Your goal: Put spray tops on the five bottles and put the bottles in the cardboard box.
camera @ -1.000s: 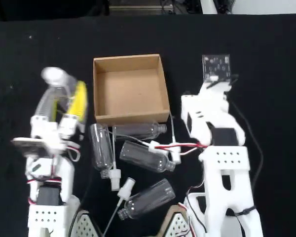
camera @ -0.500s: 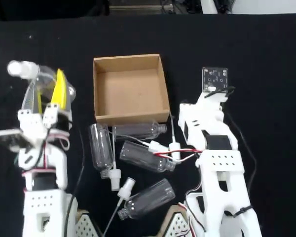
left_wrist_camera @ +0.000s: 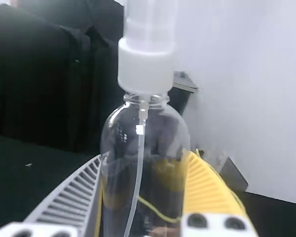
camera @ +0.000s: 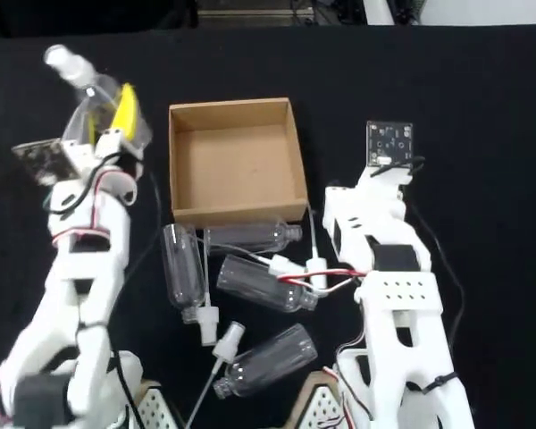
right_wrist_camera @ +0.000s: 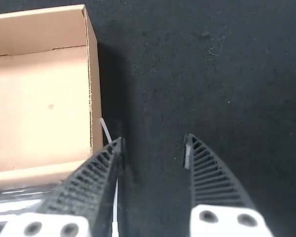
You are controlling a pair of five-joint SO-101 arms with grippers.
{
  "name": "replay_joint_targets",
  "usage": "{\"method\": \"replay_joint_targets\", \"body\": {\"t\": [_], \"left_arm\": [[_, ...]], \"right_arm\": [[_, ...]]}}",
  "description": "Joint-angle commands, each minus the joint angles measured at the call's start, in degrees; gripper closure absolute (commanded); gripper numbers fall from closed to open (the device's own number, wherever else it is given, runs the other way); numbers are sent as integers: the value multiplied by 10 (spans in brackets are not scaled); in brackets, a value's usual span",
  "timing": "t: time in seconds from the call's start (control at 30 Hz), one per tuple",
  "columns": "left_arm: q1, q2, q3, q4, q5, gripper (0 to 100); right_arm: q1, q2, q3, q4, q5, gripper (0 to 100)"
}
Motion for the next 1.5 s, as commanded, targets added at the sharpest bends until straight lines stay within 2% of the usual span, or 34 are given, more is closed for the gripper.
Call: {"method": "replay_joint_targets", "body": {"t": [0.0, 0.23, 0.47, 0.77, 0.87, 1.03, 1.47], "left_arm": [[49, 75, -82, -47, -6, 970], [103, 224, -186, -49, -10, 970], [98, 334, -260, -50, -10, 970], [100, 409, -309, -52, -11, 970], [101, 425, -298, -116, -15, 970], [117, 466, -267, -234, -94, 970], [117, 515, -266, -244, -105, 970]], "right_arm": [[11, -16, -2, -16, -1, 819], [12, -17, 34, -80, 2, 821], [12, -20, 41, -92, 2, 821], [12, -20, 40, -92, 2, 821], [12, -20, 40, -93, 2, 821], [12, -20, 40, -93, 2, 821], [12, -20, 40, -93, 2, 821]]}}
